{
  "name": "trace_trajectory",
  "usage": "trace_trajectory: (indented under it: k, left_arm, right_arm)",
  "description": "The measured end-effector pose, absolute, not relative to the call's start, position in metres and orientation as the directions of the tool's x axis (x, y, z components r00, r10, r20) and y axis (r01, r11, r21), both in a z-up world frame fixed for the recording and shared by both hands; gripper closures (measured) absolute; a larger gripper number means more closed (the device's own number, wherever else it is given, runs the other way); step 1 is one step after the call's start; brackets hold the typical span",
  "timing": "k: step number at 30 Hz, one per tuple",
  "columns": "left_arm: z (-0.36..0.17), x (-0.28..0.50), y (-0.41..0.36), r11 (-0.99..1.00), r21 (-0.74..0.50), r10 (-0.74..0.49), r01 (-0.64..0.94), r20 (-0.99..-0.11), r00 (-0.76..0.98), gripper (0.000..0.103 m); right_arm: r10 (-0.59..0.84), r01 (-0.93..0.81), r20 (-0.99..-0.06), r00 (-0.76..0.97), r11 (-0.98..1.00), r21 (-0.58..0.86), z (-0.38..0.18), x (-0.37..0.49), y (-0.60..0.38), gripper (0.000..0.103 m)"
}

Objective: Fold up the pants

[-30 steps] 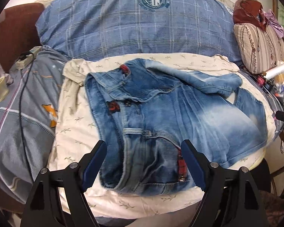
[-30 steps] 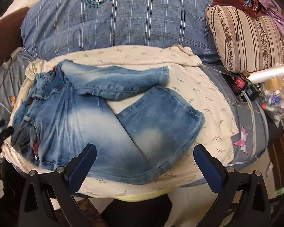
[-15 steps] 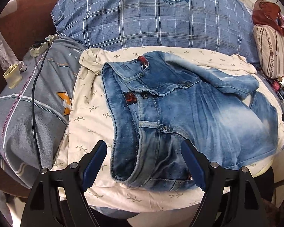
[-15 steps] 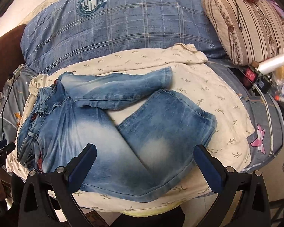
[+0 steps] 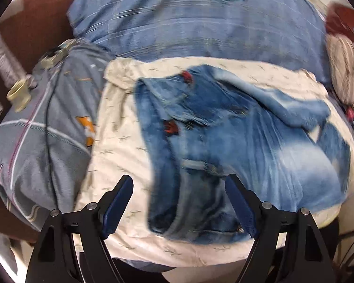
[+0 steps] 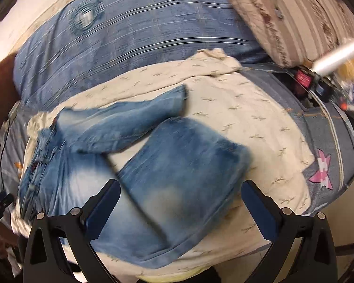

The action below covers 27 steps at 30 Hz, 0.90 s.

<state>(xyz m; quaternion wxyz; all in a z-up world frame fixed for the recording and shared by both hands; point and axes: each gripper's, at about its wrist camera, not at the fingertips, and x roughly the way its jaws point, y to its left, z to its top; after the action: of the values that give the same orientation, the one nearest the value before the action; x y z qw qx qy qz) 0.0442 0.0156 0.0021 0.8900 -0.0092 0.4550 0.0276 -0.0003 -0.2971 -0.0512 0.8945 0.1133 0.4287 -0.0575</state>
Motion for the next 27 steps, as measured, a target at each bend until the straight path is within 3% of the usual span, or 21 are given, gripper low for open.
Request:
trace_trajectory:
  k: [6,14,19,20,21,22,23,24,27]
  left_arm:
    - [0.008,0.049,0.067,0.978,-0.085,0.036,-0.191,-0.830,0.556,0.023]
    - [-0.053,0.050,0.077,0.907,-0.376,-0.273,-0.190,-0.868,0.414,0.024]
    - [-0.076,0.067,0.062,0.907,-0.397,-0.322,-0.143,-0.870,0.373,0.024]
    - [-0.079,0.069,0.060,0.907,-0.398,-0.325,-0.137,-0.870,0.371,0.025]
    - [-0.080,0.070,0.058,0.904,-0.406,-0.334,-0.135,-0.867,0.370,0.030]
    - [-0.080,0.071,0.055,0.903,-0.408,-0.337,-0.131,-0.865,0.372,0.055]
    - [-0.077,0.072,0.052,0.909,-0.399,-0.333,-0.119,-0.869,0.365,0.085]
    - [-0.071,0.074,0.051,0.917,-0.388,-0.329,-0.096,-0.870,0.368,0.090]
    - [-0.056,0.072,0.047,0.920,-0.384,-0.318,-0.080,-0.849,0.422,0.090]
  right_arm:
    - [-0.026,0.337,-0.797,0.604,0.914,0.225,-0.062,0.009,-0.357,0.001]
    - [0.042,0.366,-0.826,0.562,0.883,0.294,-0.096,0.026,-0.372,0.001]
    - [0.140,0.310,-0.806,0.575,0.874,0.374,-0.112,0.033,-0.360,0.006]
    - [0.153,0.292,-0.795,0.587,0.876,0.384,-0.114,0.035,-0.357,0.011]
    - [0.152,0.285,-0.790,0.593,0.879,0.383,-0.116,0.037,-0.355,0.028]
    - [0.137,0.291,-0.791,0.597,0.881,0.372,-0.117,0.038,-0.355,0.060]
    - [0.113,0.297,-0.788,0.605,0.886,0.356,-0.117,0.038,-0.355,0.083]
    - [0.113,0.289,-0.780,0.615,0.888,0.357,-0.115,0.037,-0.356,0.098]
    - [0.127,0.208,-0.671,0.730,0.895,0.396,-0.074,0.015,-0.371,0.099]
